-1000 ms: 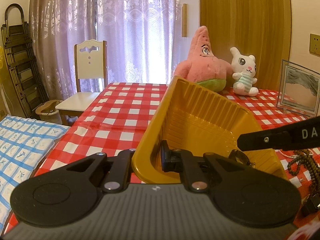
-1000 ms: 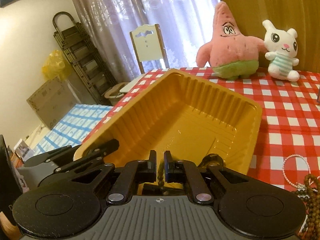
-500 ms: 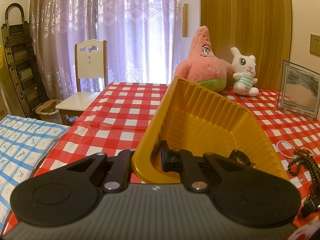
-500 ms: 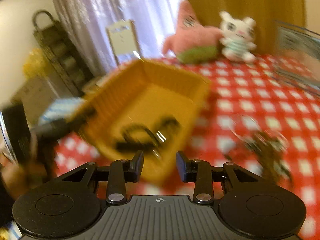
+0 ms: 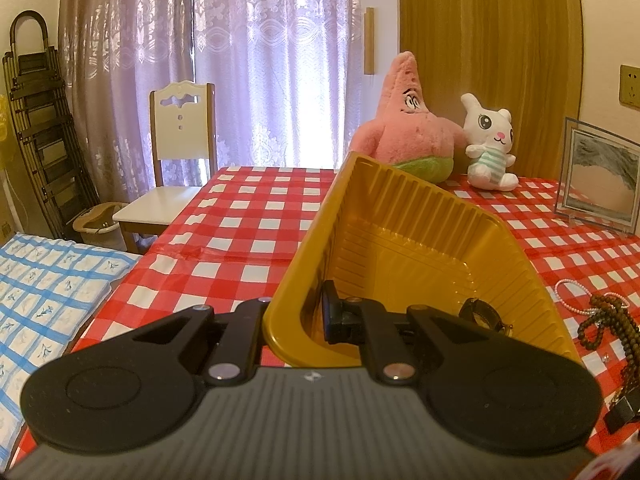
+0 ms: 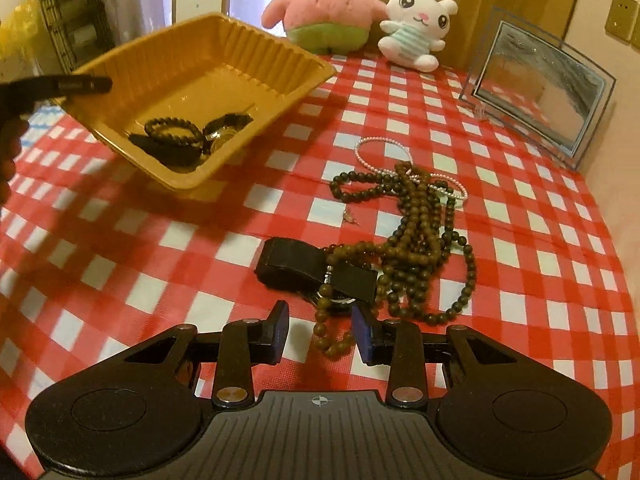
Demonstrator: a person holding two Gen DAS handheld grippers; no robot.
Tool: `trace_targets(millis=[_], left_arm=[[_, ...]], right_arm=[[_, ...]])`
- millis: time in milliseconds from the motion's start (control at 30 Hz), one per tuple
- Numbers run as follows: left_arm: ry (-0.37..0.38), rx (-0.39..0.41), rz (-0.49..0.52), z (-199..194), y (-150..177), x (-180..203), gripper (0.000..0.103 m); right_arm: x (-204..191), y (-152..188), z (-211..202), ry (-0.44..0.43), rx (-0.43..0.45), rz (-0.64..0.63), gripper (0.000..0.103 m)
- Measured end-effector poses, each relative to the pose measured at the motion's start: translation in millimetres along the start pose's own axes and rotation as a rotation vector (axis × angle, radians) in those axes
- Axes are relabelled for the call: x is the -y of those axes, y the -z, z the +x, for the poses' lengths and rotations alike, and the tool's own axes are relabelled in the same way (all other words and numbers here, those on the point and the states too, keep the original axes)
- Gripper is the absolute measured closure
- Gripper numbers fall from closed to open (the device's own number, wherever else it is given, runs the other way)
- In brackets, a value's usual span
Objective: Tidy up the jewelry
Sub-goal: 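Move the right gripper back over the remaining jewelry pile, then grasp a dark bead necklace with the right gripper and lift it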
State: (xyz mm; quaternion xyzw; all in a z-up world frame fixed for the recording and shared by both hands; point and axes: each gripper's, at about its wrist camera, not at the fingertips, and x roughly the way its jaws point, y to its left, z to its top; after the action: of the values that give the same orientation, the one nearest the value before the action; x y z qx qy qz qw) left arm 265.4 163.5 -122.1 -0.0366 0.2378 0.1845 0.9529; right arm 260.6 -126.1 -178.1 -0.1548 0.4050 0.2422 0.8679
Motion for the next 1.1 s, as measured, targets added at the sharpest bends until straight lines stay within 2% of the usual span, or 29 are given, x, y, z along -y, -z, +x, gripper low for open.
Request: trace_targets(millis=[33, 100, 167, 333, 500, 600, 800, 1100], left_arm=[[-0.001, 0.001, 0.001, -1, 0, 0, 0.093], [-0.002, 0.002, 0.001, -1, 1, 0, 0.093], [-0.002, 0.000, -0.001, -1, 1, 0, 0.093], [-0.002, 0.004, 0.002, -3, 0, 1, 0.093], [-0.001, 0.005, 0.004, -3, 0, 2, 0.093], [-0.001, 0.005, 0.004, -3, 0, 2, 0.093], [0.000, 0.008, 0.005, -3, 0, 2, 0.093], [0.003, 0.011, 0.007, -4, -1, 3, 0.093]], right_arm=[[0, 1, 1, 0.000, -0.002, -0.005, 0.072], [1, 0, 3, 0.000, -0.004, -0.006, 0.087], [5, 1, 1, -0.005, 0.000, 0.003, 0.096], [25, -5, -21, -0.005, 0.060, 0.103, 0.096], [56, -22, -57, 0.009, 0.170, 0.244, 0.096], [70, -36, -77, 0.020, 0.236, 0.282, 0.096], [84, -67, -109, 0.046, 0.351, 0.279, 0.096], [87, -112, -141, 0.034, 0.443, 0.214, 0.097]])
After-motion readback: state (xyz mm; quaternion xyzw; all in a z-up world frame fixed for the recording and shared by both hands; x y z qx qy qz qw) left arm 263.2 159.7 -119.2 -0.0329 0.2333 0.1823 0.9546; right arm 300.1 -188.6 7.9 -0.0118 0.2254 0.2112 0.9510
